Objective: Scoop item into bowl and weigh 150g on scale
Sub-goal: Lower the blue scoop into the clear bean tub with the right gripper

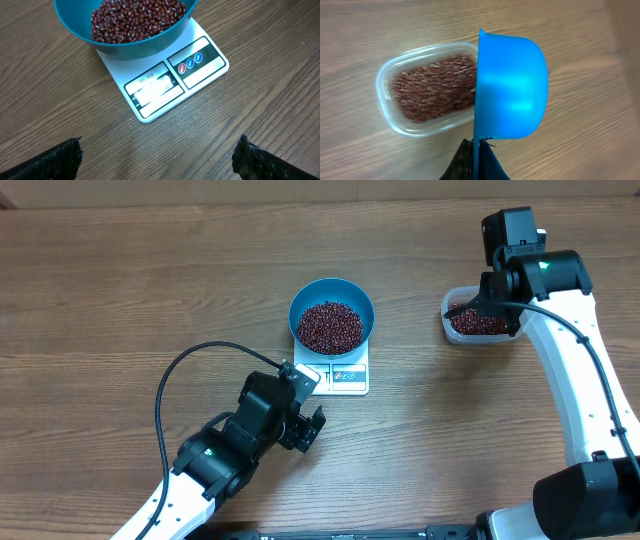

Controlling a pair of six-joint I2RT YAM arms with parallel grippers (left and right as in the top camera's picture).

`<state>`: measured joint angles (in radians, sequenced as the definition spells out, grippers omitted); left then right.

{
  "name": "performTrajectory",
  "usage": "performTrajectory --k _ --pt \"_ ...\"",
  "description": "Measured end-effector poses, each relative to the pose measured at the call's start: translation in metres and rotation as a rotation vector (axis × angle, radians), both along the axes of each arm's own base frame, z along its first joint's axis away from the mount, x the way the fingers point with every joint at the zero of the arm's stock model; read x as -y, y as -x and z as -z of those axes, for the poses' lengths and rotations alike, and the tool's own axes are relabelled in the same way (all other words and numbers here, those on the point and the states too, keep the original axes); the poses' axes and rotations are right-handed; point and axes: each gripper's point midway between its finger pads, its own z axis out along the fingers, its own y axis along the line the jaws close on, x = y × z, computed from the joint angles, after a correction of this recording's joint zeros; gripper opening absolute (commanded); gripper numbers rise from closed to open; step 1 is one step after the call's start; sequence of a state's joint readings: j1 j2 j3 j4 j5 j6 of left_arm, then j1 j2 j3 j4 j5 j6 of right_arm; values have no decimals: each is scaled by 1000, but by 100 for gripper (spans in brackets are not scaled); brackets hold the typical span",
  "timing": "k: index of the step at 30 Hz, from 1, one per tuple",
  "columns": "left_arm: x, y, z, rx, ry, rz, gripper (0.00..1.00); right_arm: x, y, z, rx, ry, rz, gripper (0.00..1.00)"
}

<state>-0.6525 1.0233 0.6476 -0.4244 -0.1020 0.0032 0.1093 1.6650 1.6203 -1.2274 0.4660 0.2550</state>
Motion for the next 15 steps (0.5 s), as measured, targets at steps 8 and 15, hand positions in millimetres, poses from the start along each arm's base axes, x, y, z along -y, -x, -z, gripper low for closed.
performTrajectory --k 8,15 --pt "0 0 0 0 0 0 99 -41 -21 10 196 -412 317 4" --pt "0 0 0 0 0 0 99 -53 -29 45 220 -516 377 4"
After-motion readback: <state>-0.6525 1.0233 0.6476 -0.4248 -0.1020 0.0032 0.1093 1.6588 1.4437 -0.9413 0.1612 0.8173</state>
